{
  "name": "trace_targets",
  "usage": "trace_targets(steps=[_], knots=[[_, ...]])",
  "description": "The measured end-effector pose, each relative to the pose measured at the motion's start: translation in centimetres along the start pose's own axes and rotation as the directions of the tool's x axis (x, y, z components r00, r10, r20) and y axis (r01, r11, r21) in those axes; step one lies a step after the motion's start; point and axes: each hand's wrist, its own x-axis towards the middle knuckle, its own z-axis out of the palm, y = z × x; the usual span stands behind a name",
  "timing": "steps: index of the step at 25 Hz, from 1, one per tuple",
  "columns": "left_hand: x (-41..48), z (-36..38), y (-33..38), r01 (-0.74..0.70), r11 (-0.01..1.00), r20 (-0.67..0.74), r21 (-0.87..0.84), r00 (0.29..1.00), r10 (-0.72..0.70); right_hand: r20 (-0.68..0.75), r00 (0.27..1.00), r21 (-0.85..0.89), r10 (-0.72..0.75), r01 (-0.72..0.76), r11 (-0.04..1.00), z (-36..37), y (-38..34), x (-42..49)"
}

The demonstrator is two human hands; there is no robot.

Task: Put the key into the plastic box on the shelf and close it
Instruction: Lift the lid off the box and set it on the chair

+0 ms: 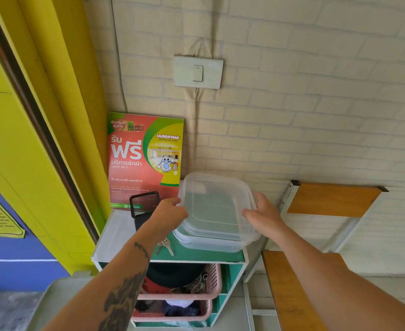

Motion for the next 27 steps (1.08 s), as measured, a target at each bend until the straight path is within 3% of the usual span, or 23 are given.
trace_targets(steps=[7,11,16,22,27], knots=[[-1.2,2.7,4.1,-0.237,0.93,0.082,0.28,0.971,0.223,-0.195,0.981,0.252,-0.021,0.071,0.965,-3.6,2.5,-0.3],[-1.7,9.4,5.7,-0.28,0.872,0.099,0.402,0.96,0.263,-0.31,0.951,0.239,-0.018,0.096,0.966,-8.4,7.0,-0.4],[-1.0,21.0,6.5,-0.281,0.86,0.117,0.426,0.96,0.256,-0.322,0.946,0.19,0.043,0.019,0.982,-14.8,15.7,-0.3],[0.4,34.0,4.1,-0.124,0.926,0.13,0.357,0.988,0.082,-0.18,0.972,0.141,0.151,-0.127,0.982,-18.8,27.7,1.4],[3.3,41.2,-0.8,0.17,0.948,0.214,0.27,0.949,-0.231,0.006,0.962,0.073,0.272,-0.272,0.96,-16.4,36.6,3.5]])
